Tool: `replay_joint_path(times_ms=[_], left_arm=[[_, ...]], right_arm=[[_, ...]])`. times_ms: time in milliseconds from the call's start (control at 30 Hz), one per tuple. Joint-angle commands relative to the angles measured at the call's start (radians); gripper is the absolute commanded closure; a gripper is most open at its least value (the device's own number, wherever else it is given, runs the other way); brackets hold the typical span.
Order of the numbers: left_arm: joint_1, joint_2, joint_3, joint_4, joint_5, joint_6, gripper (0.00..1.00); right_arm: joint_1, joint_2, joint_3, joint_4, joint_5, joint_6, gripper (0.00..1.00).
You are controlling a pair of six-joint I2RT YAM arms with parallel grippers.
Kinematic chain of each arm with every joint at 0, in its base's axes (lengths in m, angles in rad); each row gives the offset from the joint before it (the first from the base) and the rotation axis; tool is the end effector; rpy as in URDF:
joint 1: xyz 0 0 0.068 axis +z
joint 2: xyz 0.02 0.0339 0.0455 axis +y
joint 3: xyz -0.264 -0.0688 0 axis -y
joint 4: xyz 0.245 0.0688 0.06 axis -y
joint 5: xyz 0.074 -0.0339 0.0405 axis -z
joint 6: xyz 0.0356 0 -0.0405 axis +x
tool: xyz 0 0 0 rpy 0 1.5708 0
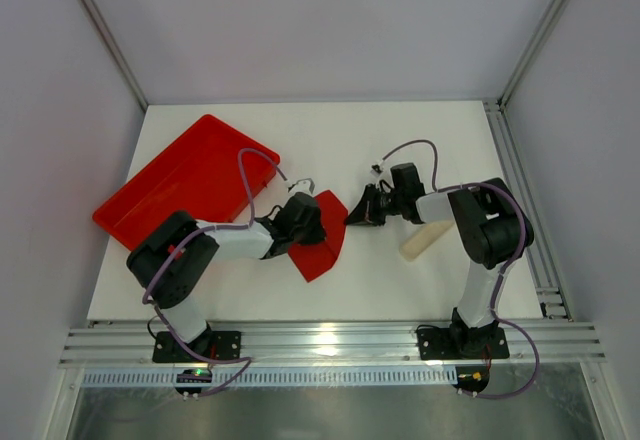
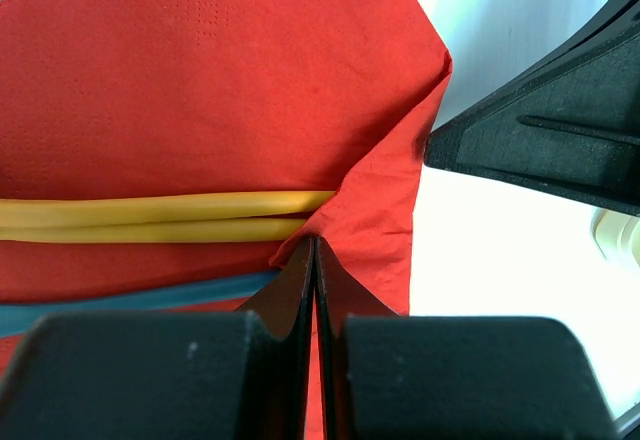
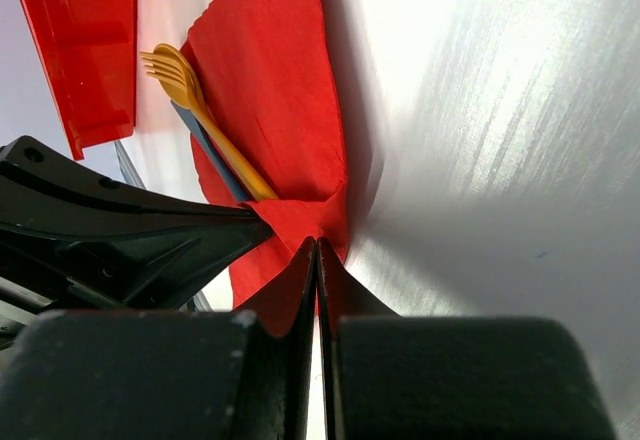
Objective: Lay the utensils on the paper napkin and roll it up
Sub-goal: Roll the napkin at the center of the board.
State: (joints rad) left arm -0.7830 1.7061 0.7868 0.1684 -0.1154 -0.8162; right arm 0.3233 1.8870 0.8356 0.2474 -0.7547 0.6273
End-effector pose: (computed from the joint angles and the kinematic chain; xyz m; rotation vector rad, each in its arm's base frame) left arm 0.2381 -0.2312 0.1420 -0.1006 2.4108 -0.6546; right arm 0.3195 0.1328 0.1095 -0.0163 2.5044 1.3280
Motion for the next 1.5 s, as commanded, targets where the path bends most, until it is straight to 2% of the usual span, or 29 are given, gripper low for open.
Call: replay_joint_path(times_ms=[0, 633, 1067, 1467], left_arm=[[0.005, 0.015, 0.005, 0.016, -0.015, 0.023, 1.00], [0.007, 0.015, 0.006, 0.013, -0.015, 0.028, 1.00], [0.007, 0.023, 0.005, 0.016, -0.013, 0.031, 1.00], [0.008, 0.016, 0.009, 0.006, -0.009, 0.038, 1.00]], right_arm=[[-0.003, -0.009, 0.005, 0.067, -0.015, 0.011, 0.96], [-0.015, 0.073, 0.069, 0.039, 0.055, 0.014, 0.96], [-0.038, 0.096, 0.119, 0.044, 0.029, 0.035, 0.96], [-0.032, -0.015, -0.038, 0.225, -0.037, 0.104, 0.96]])
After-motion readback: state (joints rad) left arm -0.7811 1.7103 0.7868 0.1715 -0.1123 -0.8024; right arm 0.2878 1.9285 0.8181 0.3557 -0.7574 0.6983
